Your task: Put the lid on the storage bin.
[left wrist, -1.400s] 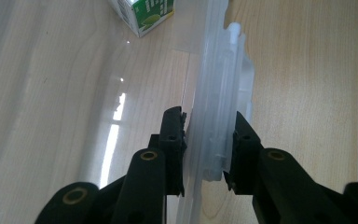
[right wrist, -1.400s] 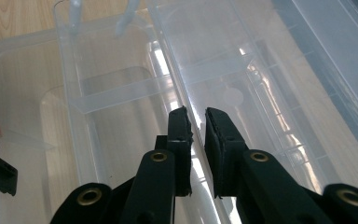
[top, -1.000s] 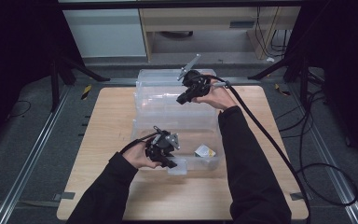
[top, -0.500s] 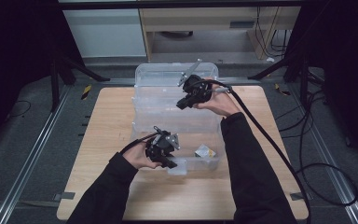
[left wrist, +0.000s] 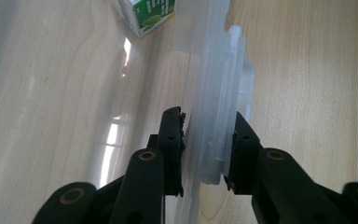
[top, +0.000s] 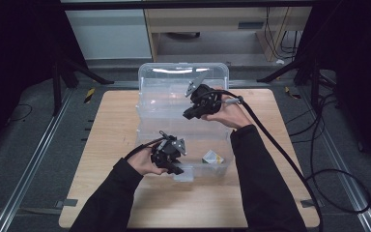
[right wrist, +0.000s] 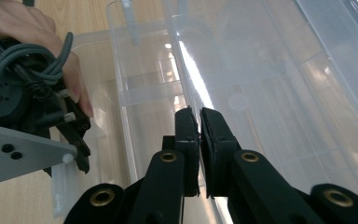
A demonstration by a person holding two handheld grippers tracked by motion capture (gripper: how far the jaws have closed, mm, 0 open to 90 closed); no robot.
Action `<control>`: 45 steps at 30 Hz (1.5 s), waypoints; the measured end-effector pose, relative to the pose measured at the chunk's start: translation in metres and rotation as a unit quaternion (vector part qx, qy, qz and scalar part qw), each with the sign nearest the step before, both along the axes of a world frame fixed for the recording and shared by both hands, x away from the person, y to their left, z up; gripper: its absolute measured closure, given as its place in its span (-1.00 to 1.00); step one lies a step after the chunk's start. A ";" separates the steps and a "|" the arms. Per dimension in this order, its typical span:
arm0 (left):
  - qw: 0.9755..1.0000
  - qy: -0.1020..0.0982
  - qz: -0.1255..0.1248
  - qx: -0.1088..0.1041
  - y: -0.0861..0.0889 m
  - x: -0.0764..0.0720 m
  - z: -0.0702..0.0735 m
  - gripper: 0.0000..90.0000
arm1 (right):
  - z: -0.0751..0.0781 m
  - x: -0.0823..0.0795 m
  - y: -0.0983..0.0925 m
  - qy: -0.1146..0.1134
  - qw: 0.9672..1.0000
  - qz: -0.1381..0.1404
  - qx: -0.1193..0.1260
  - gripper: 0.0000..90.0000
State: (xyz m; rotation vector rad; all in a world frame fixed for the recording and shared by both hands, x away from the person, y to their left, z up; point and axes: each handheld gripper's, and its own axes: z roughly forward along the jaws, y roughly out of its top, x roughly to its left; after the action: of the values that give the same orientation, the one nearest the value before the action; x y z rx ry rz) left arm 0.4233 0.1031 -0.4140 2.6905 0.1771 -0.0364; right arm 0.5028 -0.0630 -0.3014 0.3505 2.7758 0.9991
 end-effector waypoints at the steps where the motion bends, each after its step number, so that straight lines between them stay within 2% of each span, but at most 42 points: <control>1: 1.000 0.000 0.000 0.000 0.000 0.000 0.000 0.58 | 0.000 -0.001 0.000 -0.002 1.000 0.001 0.001 0.92; 10: 1.000 0.000 0.002 -0.003 0.000 -0.001 0.000 0.58 | -0.005 -0.013 -0.005 0.003 1.000 0.005 0.014 0.92; 17: 1.000 -0.004 0.002 0.000 0.000 -0.002 0.000 0.57 | -0.009 -0.024 -0.006 0.005 1.000 0.014 0.014 0.93; 24: 1.000 -0.012 0.000 0.000 0.000 -0.003 0.001 0.56 | -0.014 -0.031 -0.009 0.002 1.000 0.014 0.027 0.93; 29: 1.000 -0.013 0.004 0.000 0.000 -0.006 0.001 0.54 | -0.017 -0.034 -0.011 0.009 0.999 0.016 0.037 0.93; 32: 1.000 -0.020 0.005 0.003 -0.001 -0.007 0.001 0.53 | -0.021 -0.036 -0.013 0.014 0.999 0.015 0.047 0.93; 33: 1.000 -0.027 0.003 0.001 -0.001 -0.008 0.002 0.52 | -0.021 -0.037 -0.013 0.014 0.999 0.017 0.045 0.93; 39: 0.999 -0.038 0.001 -0.020 0.000 -0.015 0.014 0.39 | -0.023 -0.042 -0.013 0.012 0.999 0.015 0.047 0.93; 41: 0.999 -0.044 0.000 -0.020 0.001 -0.018 0.018 0.36 | -0.024 -0.043 -0.013 0.014 0.999 0.016 0.046 0.93; 45: 0.998 -0.056 0.016 -0.031 0.010 -0.020 0.027 0.31 | -0.025 -0.045 -0.012 0.015 0.999 0.020 0.044 0.93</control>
State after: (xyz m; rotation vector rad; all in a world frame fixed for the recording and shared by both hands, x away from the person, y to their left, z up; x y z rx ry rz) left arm 0.4036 0.1126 -0.3869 2.6194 0.1802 0.1152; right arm 0.4580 -0.0752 -0.3268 0.3251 2.7820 1.1369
